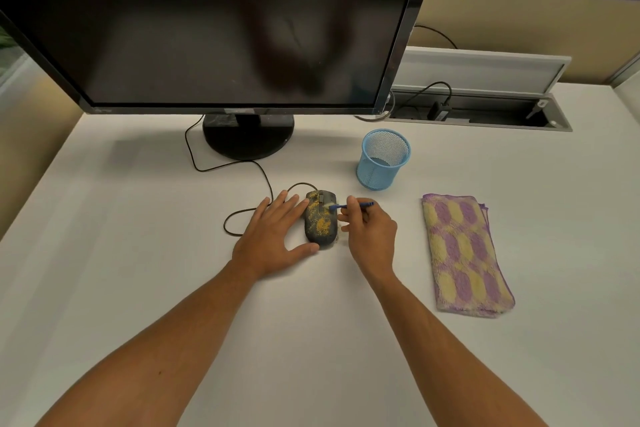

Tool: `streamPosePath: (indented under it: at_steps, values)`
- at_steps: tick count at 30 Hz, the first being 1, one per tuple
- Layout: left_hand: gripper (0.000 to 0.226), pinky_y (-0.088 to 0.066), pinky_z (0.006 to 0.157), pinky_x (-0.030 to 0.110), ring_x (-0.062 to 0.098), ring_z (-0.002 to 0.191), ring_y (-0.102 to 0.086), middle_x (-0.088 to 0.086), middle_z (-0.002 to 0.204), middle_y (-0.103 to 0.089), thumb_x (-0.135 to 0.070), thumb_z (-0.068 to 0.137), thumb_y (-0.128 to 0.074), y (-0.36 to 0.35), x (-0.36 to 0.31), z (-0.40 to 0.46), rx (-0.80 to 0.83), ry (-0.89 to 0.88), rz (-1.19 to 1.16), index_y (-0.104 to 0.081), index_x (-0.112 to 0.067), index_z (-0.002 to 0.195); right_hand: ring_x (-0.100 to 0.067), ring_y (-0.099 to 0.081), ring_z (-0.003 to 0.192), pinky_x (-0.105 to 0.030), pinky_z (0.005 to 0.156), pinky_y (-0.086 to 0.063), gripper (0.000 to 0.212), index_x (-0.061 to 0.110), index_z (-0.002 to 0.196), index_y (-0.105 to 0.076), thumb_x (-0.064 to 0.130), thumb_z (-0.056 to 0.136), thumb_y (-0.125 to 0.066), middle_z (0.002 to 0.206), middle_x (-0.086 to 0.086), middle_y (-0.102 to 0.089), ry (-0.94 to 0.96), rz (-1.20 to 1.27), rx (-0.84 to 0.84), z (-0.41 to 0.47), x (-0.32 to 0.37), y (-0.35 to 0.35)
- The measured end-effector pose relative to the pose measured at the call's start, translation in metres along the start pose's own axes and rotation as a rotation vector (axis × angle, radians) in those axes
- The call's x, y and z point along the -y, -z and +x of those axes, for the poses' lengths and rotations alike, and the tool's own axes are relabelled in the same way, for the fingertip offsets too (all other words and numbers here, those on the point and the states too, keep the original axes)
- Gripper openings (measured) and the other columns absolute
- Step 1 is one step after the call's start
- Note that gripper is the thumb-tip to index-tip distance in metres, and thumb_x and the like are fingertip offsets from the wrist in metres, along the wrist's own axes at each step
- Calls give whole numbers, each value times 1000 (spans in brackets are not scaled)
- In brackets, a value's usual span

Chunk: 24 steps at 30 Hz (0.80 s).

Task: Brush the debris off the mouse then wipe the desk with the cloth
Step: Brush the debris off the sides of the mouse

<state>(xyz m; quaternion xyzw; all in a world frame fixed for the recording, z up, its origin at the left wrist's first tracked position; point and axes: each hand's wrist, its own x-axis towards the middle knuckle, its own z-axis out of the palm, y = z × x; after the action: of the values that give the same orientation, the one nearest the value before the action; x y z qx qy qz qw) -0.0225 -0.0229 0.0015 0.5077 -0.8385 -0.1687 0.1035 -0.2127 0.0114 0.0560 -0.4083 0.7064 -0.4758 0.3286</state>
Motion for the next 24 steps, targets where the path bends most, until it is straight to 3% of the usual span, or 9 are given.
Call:
streamPosePath:
  at_steps: [4, 9, 15, 24]
  values:
    - [90, -2, 123, 40, 5, 148, 7, -8, 162, -14, -80, 82, -39, 0, 1, 0, 4, -3, 10, -12, -33, 154, -5, -70, 76, -23, 64, -58, 12, 29, 91, -62, 33, 98, -54, 80, 8, -72, 2, 30, 17, -21, -4, 11]
    - [90, -4, 123, 40, 7, 149, 2, -6, 161, -19, -79, 83, -40, -1, 1, 0, -19, -19, 9, -16, -31, 154, -6, -71, 76, -28, 66, -58, 14, 21, 96, -65, 31, 97, -55, 83, 7, -73, -12, 73, 8, -38, -15, 24]
    - [90, -4, 123, 41, 6, 149, 4, -7, 161, -17, -81, 82, -37, 1, 0, 0, -3, -11, 14, -15, -32, 154, -9, -71, 80, -23, 64, -57, 19, 13, 99, -66, 28, 98, -55, 88, -2, -74, -16, 157, -37, -30, -4, 23]
    - [91, -5, 122, 41, 6, 149, 4, -7, 161, -17, -80, 82, -39, 0, 0, 0, -7, -9, 13, -15, -32, 154, -8, -72, 80, -25, 65, -58, 14, 19, 92, -65, 26, 98, -54, 87, 1, -74, -52, 168, 16, -23, 1, 10]
